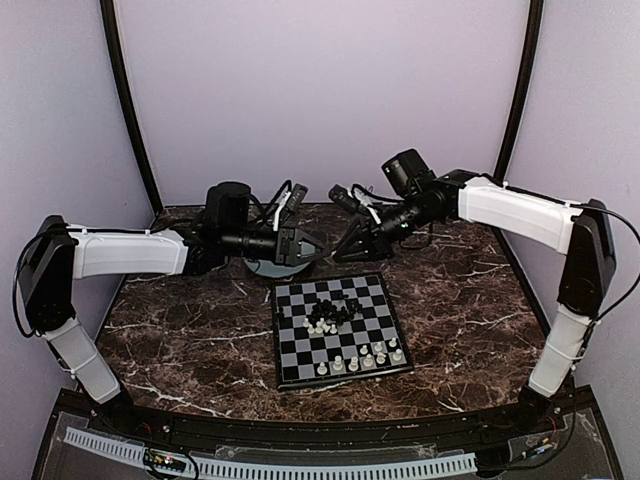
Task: Set up the chess pieces on the board
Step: Pass from the right arm to the left, then place the pawn on e1.
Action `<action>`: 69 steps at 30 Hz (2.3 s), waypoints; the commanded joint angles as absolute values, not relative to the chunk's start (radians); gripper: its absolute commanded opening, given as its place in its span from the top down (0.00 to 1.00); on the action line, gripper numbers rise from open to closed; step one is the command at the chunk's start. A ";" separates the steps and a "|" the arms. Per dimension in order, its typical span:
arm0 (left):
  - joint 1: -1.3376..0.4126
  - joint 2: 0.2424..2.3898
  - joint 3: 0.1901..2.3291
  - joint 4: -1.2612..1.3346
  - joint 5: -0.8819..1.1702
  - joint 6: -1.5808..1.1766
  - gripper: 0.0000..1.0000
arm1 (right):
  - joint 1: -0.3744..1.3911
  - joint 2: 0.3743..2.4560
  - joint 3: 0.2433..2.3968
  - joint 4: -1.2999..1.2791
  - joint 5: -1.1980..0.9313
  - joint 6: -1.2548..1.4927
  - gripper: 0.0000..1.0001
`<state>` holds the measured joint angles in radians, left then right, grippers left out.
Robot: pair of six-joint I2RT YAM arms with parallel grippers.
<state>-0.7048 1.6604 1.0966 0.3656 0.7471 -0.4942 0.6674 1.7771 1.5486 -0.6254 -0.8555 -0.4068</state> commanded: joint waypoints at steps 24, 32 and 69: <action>-0.955 1.646 1.254 -0.120 0.274 0.068 0.98 | 0.418 1.587 1.215 -0.526 -0.734 -0.526 0.57; -1.037 1.759 1.331 -0.260 0.250 0.152 0.99 | 0.400 1.584 1.083 -0.391 -0.595 -0.547 0.57; -1.087 1.996 1.422 -0.355 0.207 0.161 0.97 | 0.400 1.579 1.074 -0.398 -0.606 -0.572 0.56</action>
